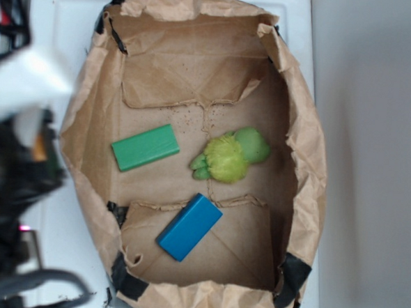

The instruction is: Grab the green animal.

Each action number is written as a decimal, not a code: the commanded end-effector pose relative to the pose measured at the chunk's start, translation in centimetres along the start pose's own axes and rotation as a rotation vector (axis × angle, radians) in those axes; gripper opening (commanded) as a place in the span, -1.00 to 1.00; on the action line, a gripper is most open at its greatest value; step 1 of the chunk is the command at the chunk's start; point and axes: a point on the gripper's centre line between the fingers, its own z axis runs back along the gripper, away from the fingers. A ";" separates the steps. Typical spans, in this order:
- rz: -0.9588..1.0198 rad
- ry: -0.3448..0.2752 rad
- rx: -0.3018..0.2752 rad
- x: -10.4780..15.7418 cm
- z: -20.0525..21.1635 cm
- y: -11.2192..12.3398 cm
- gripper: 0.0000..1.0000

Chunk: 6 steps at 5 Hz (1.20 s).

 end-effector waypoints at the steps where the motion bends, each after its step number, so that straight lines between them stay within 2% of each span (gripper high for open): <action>1: 0.043 -0.054 0.009 5.2 -3.8 -0.5 1.00; 2: 0.070 -0.083 0.043 7.2 -6.1 0.2 1.00; 4: 0.141 -0.016 0.066 10.9 -9.1 2.8 1.00; 6: 0.149 -0.023 0.097 12.0 -10.6 3.7 1.00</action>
